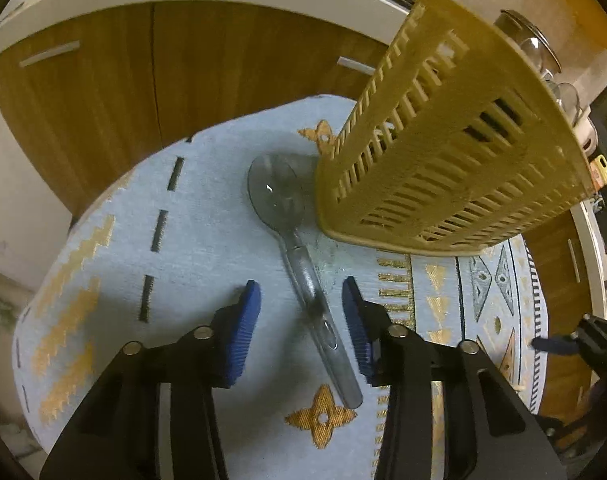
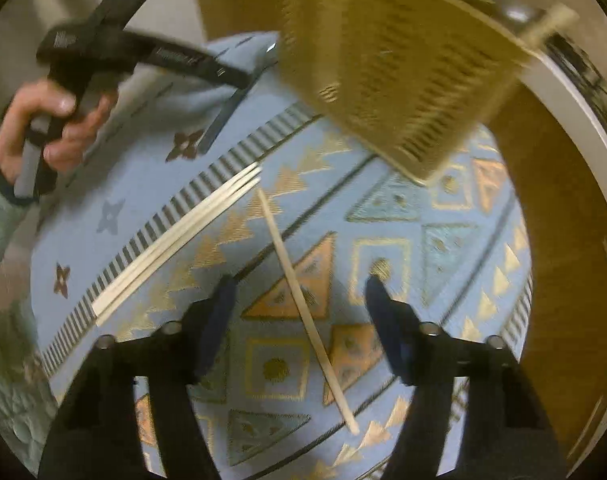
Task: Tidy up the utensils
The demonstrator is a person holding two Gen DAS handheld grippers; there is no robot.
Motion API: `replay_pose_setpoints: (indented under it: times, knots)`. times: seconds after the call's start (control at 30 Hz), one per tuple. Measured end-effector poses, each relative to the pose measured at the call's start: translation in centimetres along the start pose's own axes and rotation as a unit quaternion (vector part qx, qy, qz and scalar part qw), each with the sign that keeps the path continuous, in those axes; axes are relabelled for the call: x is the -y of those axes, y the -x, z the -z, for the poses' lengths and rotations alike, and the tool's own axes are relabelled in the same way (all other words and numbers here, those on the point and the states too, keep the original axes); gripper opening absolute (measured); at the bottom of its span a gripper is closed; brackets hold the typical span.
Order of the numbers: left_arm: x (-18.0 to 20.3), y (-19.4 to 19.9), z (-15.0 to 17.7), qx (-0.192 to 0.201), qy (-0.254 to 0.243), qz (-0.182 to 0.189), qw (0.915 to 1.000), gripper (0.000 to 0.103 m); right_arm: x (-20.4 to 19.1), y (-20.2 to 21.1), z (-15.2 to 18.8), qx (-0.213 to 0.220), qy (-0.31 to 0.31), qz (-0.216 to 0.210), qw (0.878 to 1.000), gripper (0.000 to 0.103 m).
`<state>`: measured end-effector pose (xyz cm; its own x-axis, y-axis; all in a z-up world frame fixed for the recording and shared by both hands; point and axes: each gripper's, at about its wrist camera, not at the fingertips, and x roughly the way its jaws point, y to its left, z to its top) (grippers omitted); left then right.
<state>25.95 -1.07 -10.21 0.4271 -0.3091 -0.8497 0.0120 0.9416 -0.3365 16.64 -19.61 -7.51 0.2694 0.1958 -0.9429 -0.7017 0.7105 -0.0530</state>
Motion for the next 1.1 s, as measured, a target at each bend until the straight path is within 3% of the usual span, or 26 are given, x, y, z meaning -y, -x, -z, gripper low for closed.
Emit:
replay_pose_setpoints:
  times: [0.13,0.43,0.8,0.93,1.1]
  knots:
    - [-0.1,-0.4,-0.8,-0.003,0.0,0.007,1.0,0.034,-0.4,-1.8,-1.4,-0.038,0.026,-0.023,0.999,0.038]
    - [-0.2,-1.1,-1.5,-0.007,0.008,0.01,0.9999,0.033,-0.5,-4.3,-2.6,-0.104,0.04,-0.036,0.993,0.022]
    - [0.9,-1.7,-2.4,-0.004,-0.005,-0.023,0.9997,0.032,-0.4,-5.0,-2.7,-0.124,0.044,-0.033,0.991,0.006]
    - [1.5,-2.1,-2.6,0.002,-0.015,-0.06,0.9981,0.014,-1.1,-5.1,-3.1,-0.125,0.058,-0.023,0.99,0.006]
    - [2.2,-2.0,-2.1,0.016,-0.03,-0.078,0.9964,0.009,-2.4,-5.0,-2.9,-0.122,0.06,-0.017,0.991,0.005]
